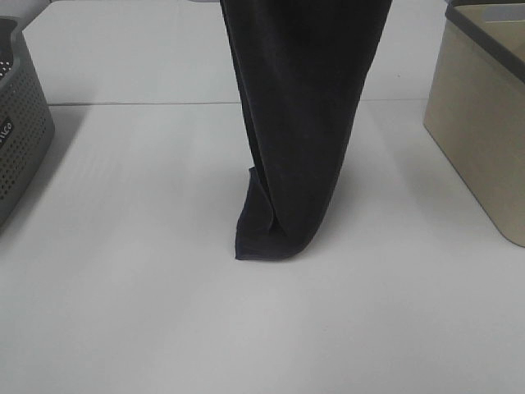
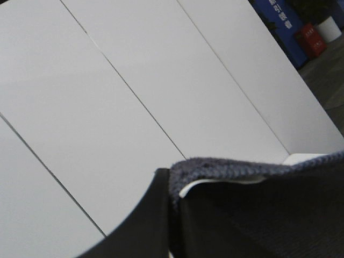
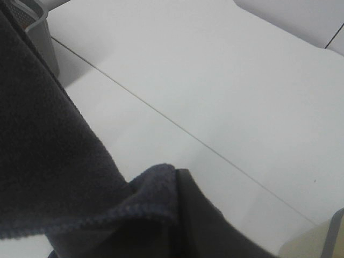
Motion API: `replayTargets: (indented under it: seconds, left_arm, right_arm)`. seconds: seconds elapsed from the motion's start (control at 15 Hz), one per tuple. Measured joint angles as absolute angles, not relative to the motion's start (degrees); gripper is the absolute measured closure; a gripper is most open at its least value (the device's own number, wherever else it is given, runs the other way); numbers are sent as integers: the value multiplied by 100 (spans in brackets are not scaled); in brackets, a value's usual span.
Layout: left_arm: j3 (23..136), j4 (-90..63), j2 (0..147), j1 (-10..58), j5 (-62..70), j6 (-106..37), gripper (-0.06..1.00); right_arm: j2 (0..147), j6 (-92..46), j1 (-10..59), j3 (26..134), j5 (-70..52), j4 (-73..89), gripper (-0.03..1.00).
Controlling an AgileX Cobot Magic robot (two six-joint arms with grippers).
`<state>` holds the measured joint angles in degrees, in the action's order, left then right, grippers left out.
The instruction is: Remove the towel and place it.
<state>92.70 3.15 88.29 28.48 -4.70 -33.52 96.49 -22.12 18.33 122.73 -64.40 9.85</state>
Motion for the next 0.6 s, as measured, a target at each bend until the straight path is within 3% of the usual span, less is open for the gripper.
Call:
replayTargets:
  seconds: [0.33,0.6]
  left_arm:
    - [9270,315,9362,2469,-1874,-3346,94]
    - [9276,298,10141,2235,-3524,-3369,94]
  right_arm:
    - [9969,-3128,1833,12273,-5747,281,95]
    - [10285,-3146,1833,12273,-3237,-143,95]
